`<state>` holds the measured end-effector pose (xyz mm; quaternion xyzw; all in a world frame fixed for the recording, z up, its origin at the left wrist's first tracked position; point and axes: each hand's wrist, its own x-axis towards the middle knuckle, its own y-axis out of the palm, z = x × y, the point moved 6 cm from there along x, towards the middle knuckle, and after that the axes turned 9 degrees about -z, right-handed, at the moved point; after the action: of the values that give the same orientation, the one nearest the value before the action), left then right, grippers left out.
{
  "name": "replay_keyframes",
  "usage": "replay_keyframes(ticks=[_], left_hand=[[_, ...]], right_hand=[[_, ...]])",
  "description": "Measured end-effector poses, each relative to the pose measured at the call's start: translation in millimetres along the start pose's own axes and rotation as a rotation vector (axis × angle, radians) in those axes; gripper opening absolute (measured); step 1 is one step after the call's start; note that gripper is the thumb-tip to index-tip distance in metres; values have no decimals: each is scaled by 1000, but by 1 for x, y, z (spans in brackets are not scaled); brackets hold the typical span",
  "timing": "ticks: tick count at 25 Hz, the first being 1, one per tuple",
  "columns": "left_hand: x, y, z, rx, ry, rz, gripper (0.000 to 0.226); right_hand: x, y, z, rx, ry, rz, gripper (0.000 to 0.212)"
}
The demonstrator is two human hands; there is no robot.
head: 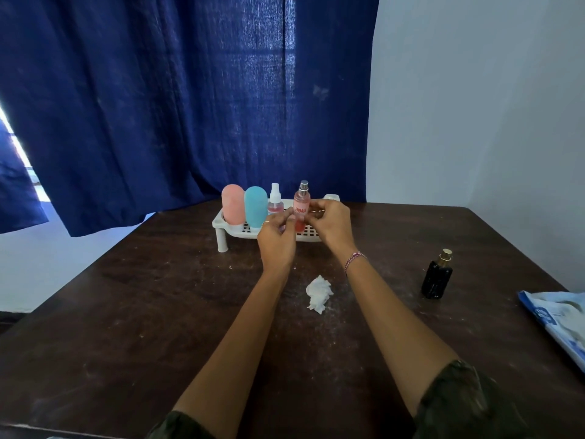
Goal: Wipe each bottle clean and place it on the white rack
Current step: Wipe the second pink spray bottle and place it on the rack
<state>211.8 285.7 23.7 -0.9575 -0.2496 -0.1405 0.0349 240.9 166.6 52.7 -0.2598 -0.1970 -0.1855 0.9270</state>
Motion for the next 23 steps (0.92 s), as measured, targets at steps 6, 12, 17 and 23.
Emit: replay_keyframes(ticks=[6,12,17,23], left_hand=[[8,6,11,108,48,0,29],[10,14,11,202,89,45,31],[12,9,7,238,126,0,30],[17,3,11,305,55,-18,25]], right_hand=[[13,15,-13,-44,19,30,33],[16,20,-29,-40,71,23,34],[16,29,-26,-25,66,32,34],[10,34,-25,-43,51,13,35]])
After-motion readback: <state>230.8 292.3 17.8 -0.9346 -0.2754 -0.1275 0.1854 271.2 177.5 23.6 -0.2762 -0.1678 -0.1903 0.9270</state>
